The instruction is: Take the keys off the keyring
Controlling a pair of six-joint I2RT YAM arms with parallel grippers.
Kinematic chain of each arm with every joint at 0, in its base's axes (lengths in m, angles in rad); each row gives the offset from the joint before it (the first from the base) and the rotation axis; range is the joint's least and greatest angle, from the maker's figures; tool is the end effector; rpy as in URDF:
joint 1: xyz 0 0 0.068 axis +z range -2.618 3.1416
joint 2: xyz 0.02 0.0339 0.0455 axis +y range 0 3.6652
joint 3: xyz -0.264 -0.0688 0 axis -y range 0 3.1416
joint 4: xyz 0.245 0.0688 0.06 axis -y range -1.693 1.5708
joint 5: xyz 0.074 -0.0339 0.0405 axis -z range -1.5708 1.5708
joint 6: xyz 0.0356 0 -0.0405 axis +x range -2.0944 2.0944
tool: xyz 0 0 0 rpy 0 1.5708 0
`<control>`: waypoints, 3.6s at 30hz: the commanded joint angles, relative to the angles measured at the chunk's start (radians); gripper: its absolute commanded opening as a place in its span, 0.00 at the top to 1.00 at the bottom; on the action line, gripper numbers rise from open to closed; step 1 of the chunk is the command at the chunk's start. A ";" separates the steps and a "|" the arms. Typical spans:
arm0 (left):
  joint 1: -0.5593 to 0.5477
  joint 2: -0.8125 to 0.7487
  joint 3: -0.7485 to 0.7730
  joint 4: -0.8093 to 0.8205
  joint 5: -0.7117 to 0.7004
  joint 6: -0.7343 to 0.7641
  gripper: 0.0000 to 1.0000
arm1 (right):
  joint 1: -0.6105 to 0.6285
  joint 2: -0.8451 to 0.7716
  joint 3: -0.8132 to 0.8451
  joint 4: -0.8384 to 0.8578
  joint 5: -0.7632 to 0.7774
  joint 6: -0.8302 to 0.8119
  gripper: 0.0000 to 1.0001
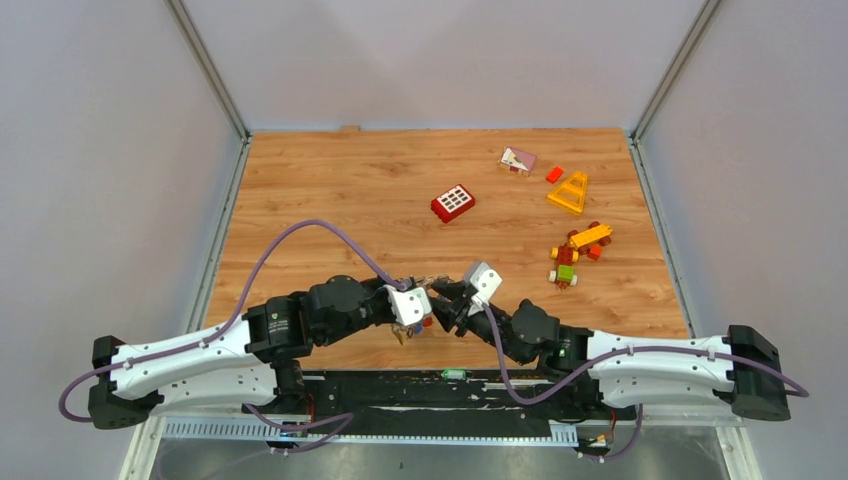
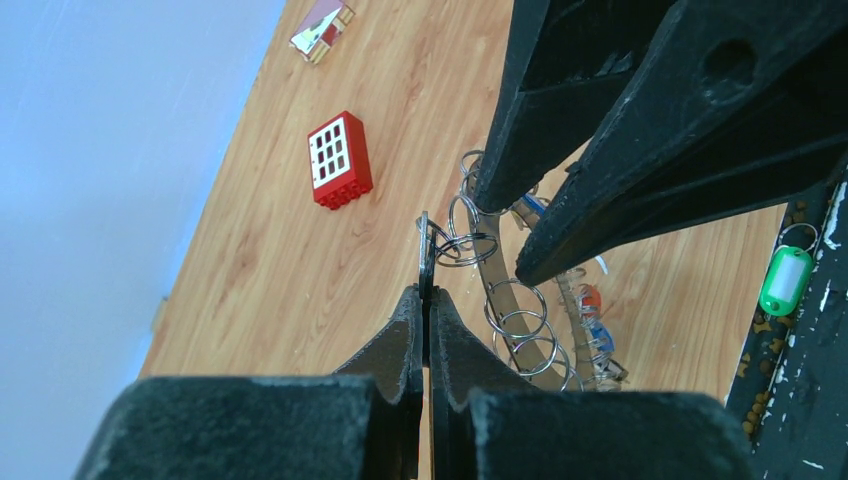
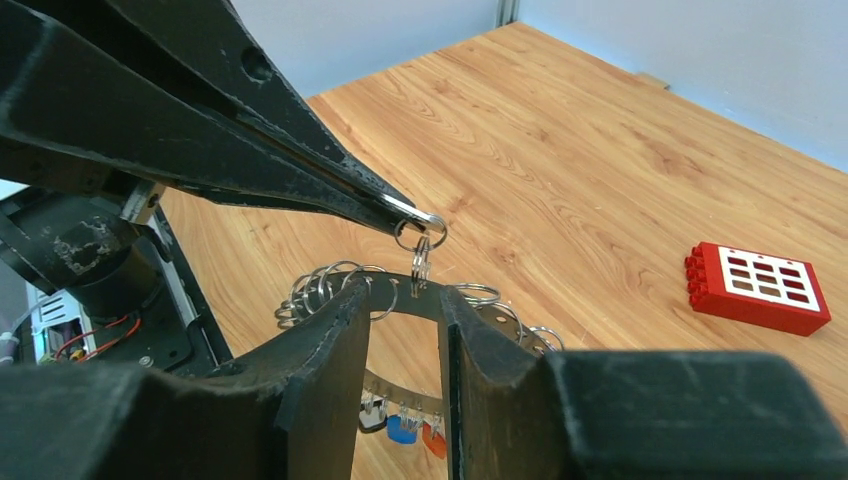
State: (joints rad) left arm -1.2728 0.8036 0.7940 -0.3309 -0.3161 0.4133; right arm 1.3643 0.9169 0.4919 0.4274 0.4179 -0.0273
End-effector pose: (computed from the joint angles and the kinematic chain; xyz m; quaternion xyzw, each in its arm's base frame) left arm 0.0646 -0.1726 0.3252 0.5418 0.6043 -0.1206 0.5716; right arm 0.0580 0.2064 0.2769 -0.3301 0.6244 0.3143 0.6343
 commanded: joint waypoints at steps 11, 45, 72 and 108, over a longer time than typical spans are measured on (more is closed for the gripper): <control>0.003 -0.021 0.057 0.066 0.017 -0.013 1.00 | -0.004 0.014 0.032 0.105 0.114 0.014 0.70; 0.003 -0.022 0.058 0.069 0.008 -0.013 1.00 | -0.004 0.076 0.072 0.051 0.111 0.021 0.79; 0.003 -0.009 0.056 0.072 -0.021 -0.009 1.00 | -0.004 0.079 0.094 0.051 0.146 0.107 1.00; 0.003 -0.037 0.010 0.083 -0.047 -0.056 1.00 | -0.018 0.006 0.027 0.133 0.321 0.193 1.00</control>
State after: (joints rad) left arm -1.2724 0.7933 0.7940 -0.3023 -0.3599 0.3946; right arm 1.3605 0.9703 0.5323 0.4931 0.6434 0.1677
